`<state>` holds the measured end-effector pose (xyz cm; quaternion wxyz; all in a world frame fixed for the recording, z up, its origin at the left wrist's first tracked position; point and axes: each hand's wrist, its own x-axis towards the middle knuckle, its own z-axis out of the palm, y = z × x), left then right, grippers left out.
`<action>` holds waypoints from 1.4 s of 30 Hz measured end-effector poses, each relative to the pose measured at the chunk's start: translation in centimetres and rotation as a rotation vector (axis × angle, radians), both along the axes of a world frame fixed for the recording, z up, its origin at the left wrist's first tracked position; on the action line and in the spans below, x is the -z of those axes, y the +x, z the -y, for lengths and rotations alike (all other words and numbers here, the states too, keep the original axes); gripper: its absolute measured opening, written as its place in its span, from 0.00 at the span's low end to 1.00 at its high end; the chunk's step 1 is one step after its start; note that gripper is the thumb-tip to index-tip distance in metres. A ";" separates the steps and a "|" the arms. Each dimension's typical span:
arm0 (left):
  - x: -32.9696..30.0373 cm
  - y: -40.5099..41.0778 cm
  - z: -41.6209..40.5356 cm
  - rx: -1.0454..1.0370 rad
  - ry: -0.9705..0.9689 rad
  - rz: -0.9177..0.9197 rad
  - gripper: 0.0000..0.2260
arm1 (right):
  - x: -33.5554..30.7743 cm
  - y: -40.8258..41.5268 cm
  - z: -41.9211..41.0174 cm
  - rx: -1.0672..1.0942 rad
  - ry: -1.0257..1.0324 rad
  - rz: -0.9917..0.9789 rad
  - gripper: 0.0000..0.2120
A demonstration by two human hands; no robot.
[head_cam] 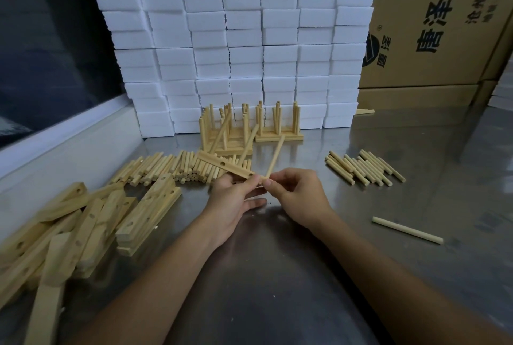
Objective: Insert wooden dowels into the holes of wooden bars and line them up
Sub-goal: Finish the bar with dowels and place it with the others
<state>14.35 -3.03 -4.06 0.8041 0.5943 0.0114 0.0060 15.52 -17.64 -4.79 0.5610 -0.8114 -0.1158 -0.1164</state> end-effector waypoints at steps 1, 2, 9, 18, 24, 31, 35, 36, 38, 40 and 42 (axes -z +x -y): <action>0.0 0.1 0.1 -0.014 0.012 -0.019 0.09 | 0.0 0.1 0.1 0.034 0.005 0.002 0.02; 0.0 0.2 0.1 -0.041 0.018 -0.043 0.09 | -0.1 0.3 0.2 0.073 0.013 0.003 0.01; 0.4 0.6 -0.4 -0.313 0.351 0.042 0.05 | -0.2 1.5 3.1 0.407 -0.050 0.076 0.05; 0.6 0.7 -2.5 -0.492 0.945 0.124 0.08 | 0.1 2.7 3.5 0.456 -0.503 0.030 0.05; 0.7 0.8 -2.3 -0.428 0.958 0.041 0.07 | -0.7 5.4 2.9 0.452 -0.724 -0.013 0.05; 0.9 1.2 -2.2 -0.399 1.008 0.036 0.07 | -1.3 9.7 2.3 0.432 -1.022 0.068 0.05; 1.1 1.4 -2.3 -0.388 1.034 0.043 0.07 | -1.1 12.2 1.3 0.442 -1.108 0.088 0.12; 1.1 1.5 -2.3 -0.389 1.044 0.048 0.07 | -1.1 12.8 1.2 0.446 -1.119 0.086 0.14; 1.1 1.5 -2.2 -0.398 1.068 0.054 0.07 | -1.1 14.0 1.0 0.449 -1.144 0.072 0.19; 1.2 1.6 -2.1 -0.417 1.076 0.052 0.07 | -1.0 15.0 1.0 0.458 -1.158 0.038 0.23; 1.2 1.7 -2.1 -0.423 1.080 0.047 0.07 | -0.9 15.9 0.9 0.462 -1.159 0.009 0.26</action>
